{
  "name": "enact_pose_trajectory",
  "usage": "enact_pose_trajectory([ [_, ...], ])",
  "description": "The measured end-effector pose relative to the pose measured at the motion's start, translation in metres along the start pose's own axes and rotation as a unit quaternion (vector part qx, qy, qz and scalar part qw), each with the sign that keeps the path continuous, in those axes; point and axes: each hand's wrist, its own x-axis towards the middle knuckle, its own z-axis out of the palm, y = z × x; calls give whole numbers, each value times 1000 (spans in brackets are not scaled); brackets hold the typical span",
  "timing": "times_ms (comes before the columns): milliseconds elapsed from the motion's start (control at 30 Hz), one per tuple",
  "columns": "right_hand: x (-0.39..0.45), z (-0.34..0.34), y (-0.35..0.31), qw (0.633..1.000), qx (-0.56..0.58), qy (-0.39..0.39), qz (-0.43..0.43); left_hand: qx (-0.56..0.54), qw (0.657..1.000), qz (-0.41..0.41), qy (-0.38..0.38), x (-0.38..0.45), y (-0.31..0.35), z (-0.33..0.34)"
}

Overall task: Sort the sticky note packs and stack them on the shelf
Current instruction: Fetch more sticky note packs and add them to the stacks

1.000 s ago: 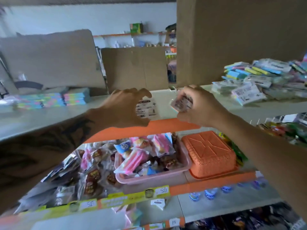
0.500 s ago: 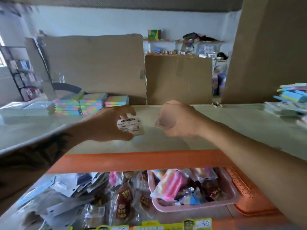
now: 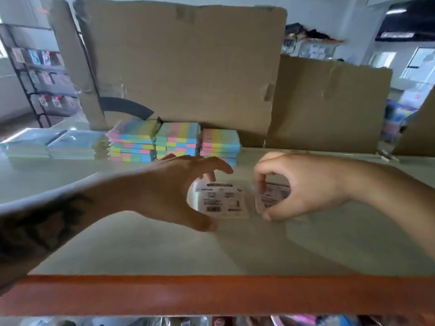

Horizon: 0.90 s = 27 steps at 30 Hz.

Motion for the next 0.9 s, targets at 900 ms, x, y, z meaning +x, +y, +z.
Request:
enact_pose_trajectory([
  [900,27,36,1,841,497,196,-84,-439,884,28,160,21,-15,23],
])
